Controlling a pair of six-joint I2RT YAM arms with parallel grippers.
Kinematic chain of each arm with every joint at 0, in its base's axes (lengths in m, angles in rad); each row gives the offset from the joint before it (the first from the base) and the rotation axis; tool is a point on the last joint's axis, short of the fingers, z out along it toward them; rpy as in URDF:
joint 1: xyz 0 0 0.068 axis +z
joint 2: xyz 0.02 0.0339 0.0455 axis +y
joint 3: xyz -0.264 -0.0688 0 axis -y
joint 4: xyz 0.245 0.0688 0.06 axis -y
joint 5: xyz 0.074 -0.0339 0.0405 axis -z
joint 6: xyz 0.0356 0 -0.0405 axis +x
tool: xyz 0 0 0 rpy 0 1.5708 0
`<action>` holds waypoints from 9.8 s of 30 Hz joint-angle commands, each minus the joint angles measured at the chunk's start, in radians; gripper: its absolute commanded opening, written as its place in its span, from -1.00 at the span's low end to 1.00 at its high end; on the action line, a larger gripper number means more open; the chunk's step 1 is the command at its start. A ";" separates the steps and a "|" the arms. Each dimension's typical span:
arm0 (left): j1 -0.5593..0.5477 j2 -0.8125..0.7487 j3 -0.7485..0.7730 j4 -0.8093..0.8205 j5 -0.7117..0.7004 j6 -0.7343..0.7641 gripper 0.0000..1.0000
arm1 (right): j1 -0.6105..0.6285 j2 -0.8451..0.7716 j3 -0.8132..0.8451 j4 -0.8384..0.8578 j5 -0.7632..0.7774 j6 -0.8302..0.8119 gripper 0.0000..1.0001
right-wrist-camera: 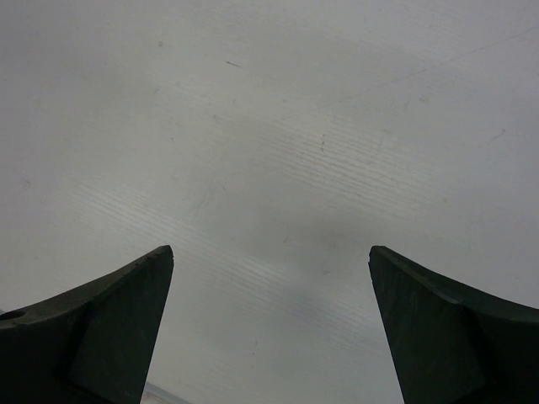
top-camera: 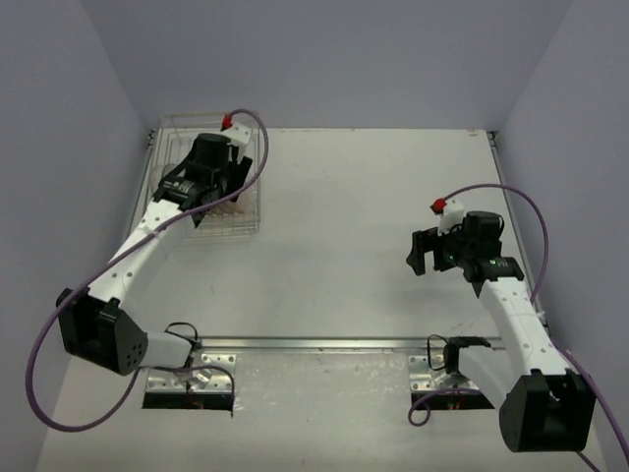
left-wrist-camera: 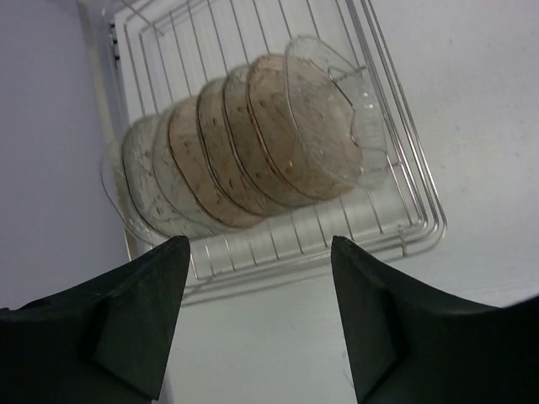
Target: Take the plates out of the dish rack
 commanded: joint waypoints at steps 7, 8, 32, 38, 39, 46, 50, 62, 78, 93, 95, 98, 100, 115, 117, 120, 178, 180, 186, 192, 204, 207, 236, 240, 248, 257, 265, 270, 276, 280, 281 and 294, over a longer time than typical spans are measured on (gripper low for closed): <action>-0.006 0.396 0.410 -0.123 -0.194 0.012 -0.12 | 0.000 0.011 0.052 0.016 -0.018 0.013 0.98; -0.006 0.424 0.427 -0.129 -0.192 0.007 -0.12 | 0.000 0.011 0.051 0.016 -0.019 0.013 0.98; 0.021 0.741 0.603 -0.238 -0.183 -0.176 -0.23 | 0.000 -0.013 0.020 0.023 -0.010 0.018 0.98; 0.026 0.767 0.614 -0.252 -0.218 -0.212 -0.47 | 0.000 -0.019 0.016 0.030 -0.010 0.022 0.98; 0.027 0.766 0.614 -0.251 -0.223 -0.220 -0.53 | 0.001 -0.020 0.016 0.031 -0.009 0.022 0.97; 0.027 0.728 0.616 -0.238 -0.258 -0.232 -0.70 | 0.000 -0.026 0.008 0.030 -0.011 0.024 0.98; 0.025 0.709 0.642 -0.252 -0.300 -0.217 -1.00 | 0.000 -0.030 0.008 0.031 -0.015 0.027 0.98; -0.016 0.575 0.568 -0.057 -0.563 -0.013 -1.00 | 0.000 -0.010 0.046 0.015 -0.026 0.042 0.98; -0.042 0.218 0.475 -0.038 0.007 -0.222 -1.00 | 0.000 0.022 0.220 0.003 -0.170 0.196 0.95; -0.041 -0.081 0.055 0.121 0.434 -0.623 -1.00 | 0.117 0.222 0.369 0.254 -0.202 0.837 0.75; -0.041 -0.078 0.045 0.129 0.454 -0.646 -1.00 | 0.166 0.268 0.427 0.243 -0.165 0.842 0.70; -0.040 -0.060 0.040 0.141 0.464 -0.665 -1.00 | 0.230 0.353 0.508 0.241 -0.149 0.857 0.59; -0.041 -0.046 0.034 0.146 0.470 -0.671 -1.00 | 0.263 0.416 0.555 0.243 -0.144 0.886 0.55; -0.041 0.039 -0.080 0.254 0.579 -0.746 -1.00 | 0.498 0.697 0.652 0.283 -0.097 0.916 0.17; -0.041 0.038 -0.093 0.266 0.586 -0.747 -1.00 | 0.503 0.734 0.667 0.278 -0.103 0.934 0.06; -0.041 0.033 -0.103 0.279 0.598 -0.753 -1.00 | 0.505 0.767 0.664 0.278 -0.114 0.958 -0.38; 0.240 0.090 0.013 0.122 0.238 -0.432 1.00 | -0.147 1.458 1.463 -0.662 0.028 -0.085 -0.26; 0.240 0.117 0.053 0.110 0.211 -0.435 1.00 | -0.147 1.442 1.463 -0.664 0.024 -0.079 -0.14; 0.215 0.230 0.253 0.023 0.024 -0.469 0.70 | -0.147 1.333 1.451 -0.652 -0.060 -0.023 0.44; 0.037 0.329 0.289 0.016 -0.293 -0.401 0.31 | -0.141 1.120 1.313 -0.565 -0.121 0.081 0.94; -0.001 0.549 0.350 -0.078 -0.499 -0.432 0.03 | -0.138 0.751 0.908 -0.390 -0.223 0.180 0.98; -0.001 0.554 0.337 -0.076 -0.497 -0.439 0.03 | -0.138 0.715 0.851 -0.378 -0.262 0.185 0.98; 0.014 0.624 0.447 -0.079 -0.623 -0.340 -1.00 | -0.139 0.706 0.839 -0.389 -0.400 0.220 0.98; -0.003 0.575 0.440 -0.017 -0.722 -0.222 -1.00 | -0.138 0.702 0.845 -0.395 -0.403 0.207 0.98; -0.050 0.448 0.394 0.256 -0.864 0.066 -1.00 | -0.138 0.690 0.866 -0.408 -0.408 0.195 0.98; -0.078 0.264 0.536 -0.177 -0.240 -0.424 -1.00 | -0.132 0.537 0.740 -0.118 -0.591 0.441 0.98; -0.075 0.069 0.383 -0.179 0.233 -0.554 -1.00 | 0.123 0.393 0.707 0.051 -0.433 0.631 0.96; -0.020 0.043 0.310 -0.158 0.428 -0.616 -1.00 | 0.297 0.439 0.760 0.049 -0.279 0.657 0.86; 0.054 0.034 0.247 -0.131 0.581 -0.649 -1.00 | 0.392 0.540 0.797 0.055 -0.248 0.692 0.70; 0.054 0.030 0.187 -0.093 0.642 -0.660 -1.00 | 0.430 0.605 0.819 0.052 -0.233 0.711 0.61; 0.054 0.031 0.179 -0.088 0.652 -0.664 -1.00 | 0.439 0.627 0.827 0.051 -0.233 0.722 0.58; 0.054 0.058 0.151 -0.052 0.676 -0.685 -1.00 | 0.446 0.769 0.891 0.117 -0.303 0.900 0.02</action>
